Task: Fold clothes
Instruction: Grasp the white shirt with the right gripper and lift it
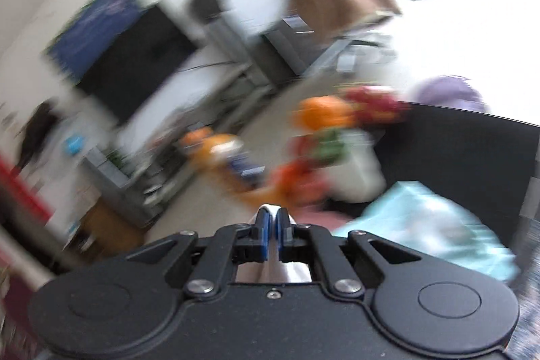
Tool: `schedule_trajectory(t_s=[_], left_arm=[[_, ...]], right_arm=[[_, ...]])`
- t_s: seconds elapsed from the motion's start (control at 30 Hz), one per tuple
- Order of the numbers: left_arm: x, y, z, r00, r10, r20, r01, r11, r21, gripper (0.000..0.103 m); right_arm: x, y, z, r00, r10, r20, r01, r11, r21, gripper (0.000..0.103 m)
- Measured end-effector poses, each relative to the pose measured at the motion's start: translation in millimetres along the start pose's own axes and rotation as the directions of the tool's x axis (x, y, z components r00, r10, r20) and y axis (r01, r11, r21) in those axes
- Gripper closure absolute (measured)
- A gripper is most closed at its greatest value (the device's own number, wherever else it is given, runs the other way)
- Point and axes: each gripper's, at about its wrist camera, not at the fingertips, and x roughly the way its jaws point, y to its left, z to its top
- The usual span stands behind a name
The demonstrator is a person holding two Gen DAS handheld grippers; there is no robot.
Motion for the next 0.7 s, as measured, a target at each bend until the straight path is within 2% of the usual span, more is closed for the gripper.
schedule_trajectory(t_s=[0.07,0.13,0.23,0.33,0.4,0.47,0.57,0.7], left_arm=[[7,-25,3,0.998,-0.051,-0.034,0.052,0.998,0.029,0.005],[17,-49,7,0.991,-0.103,-0.080,0.107,0.994,0.038,0.005],[35,-78,15,0.982,-0.132,-0.136,0.134,0.991,0.008,0.010],[54,-96,16,0.977,-0.122,-0.175,0.121,0.992,-0.016,0.023],[66,-98,13,0.972,-0.118,-0.205,0.107,0.992,-0.066,0.035],[78,-99,10,0.965,-0.115,-0.234,0.090,0.989,-0.114,0.043],[88,-82,12,0.965,-0.099,-0.245,0.039,0.971,-0.237,0.056],[94,-63,19,0.970,-0.052,-0.237,-0.023,0.954,-0.300,0.054]], right_arm=[[15,-44,-2,0.996,-0.084,-0.027,0.085,0.995,0.047,0.098],[34,-74,-10,0.989,-0.131,-0.073,0.136,0.988,0.077,0.098],[60,-93,-24,0.985,-0.139,-0.106,0.147,0.987,0.066,0.098],[85,-104,-39,0.983,-0.129,-0.128,0.135,0.990,0.038,0.098],[99,-105,-47,0.984,-0.106,-0.143,0.108,0.994,0.008,0.097],[110,-110,-51,0.978,-0.095,-0.184,0.097,0.995,0.004,0.097],[112,-111,-50,0.976,-0.054,-0.212,0.061,0.998,0.026,0.097],[113,-112,-51,0.971,0.003,-0.238,0.009,0.999,0.050,0.096]])
